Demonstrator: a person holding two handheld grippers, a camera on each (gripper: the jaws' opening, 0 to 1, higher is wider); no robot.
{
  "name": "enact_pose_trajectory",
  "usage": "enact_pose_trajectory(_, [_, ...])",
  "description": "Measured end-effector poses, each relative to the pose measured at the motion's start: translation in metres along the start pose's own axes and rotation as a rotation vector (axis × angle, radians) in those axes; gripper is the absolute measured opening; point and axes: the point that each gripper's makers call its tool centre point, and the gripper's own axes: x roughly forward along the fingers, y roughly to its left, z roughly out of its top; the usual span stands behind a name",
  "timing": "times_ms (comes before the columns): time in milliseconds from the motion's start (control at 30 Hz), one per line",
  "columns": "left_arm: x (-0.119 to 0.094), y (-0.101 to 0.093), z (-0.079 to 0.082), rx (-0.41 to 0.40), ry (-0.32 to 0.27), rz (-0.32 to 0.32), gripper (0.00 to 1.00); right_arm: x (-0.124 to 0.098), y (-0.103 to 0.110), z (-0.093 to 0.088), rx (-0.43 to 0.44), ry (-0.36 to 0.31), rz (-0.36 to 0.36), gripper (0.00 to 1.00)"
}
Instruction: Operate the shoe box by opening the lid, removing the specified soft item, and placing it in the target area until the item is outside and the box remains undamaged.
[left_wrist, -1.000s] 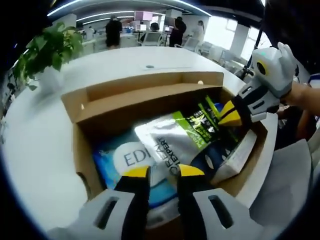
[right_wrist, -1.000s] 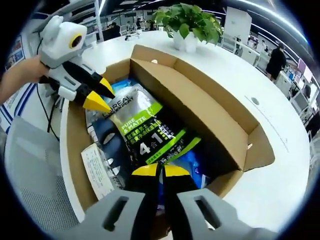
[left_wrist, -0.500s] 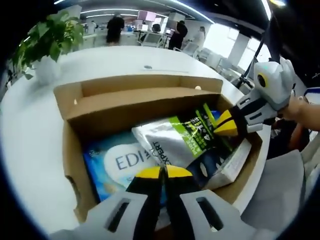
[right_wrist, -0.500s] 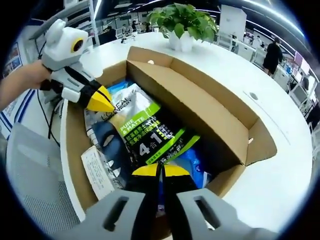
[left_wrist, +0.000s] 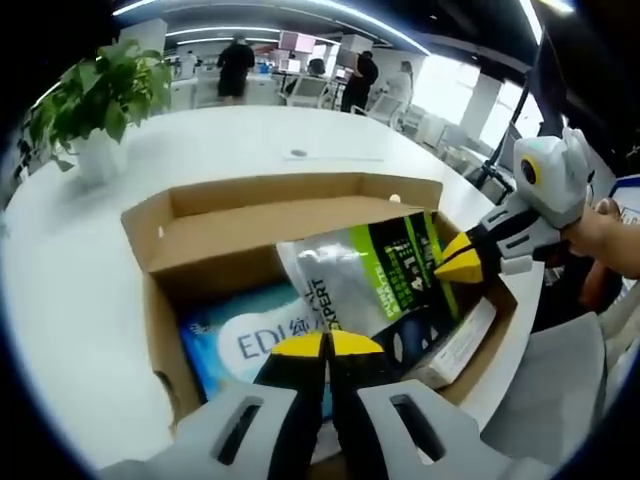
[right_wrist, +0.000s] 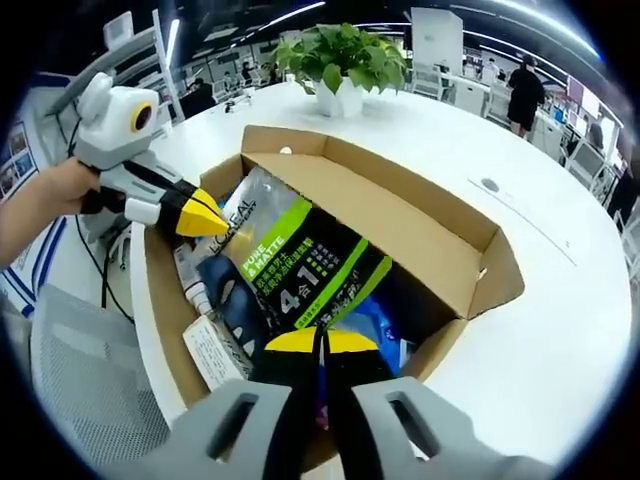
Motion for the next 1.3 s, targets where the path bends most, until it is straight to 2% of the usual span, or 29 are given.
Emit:
enact_pose_trajectory(267, [-0.006,-0.012,0.015,0.022,-0.023,-0.008,0.00,-0.018,-0.008,0.012,0.035,-0.041,-0.011,0.00])
enact_pose_trajectory(700, [-0.009,-0.040,0.051,0.068,-0.076,-0.038,0.00,-0.059,-0.028,0.025,0.103,-0.106,-0.041,0.00])
enact_pose_trajectory(1000, [-0.005,-0.066,0.069,0.089,-0.097,-0.068,0.00,-0.082,-0.045,0.020,0.145,-0.128,-0.077,0.00])
enact_pose_trajectory(1300, [0.014,-0.090,0.076,0.103,-0.088,-0.084,0.00,-0.101,-0.068,0.006,0.182,-0.121,-0.125,0.00])
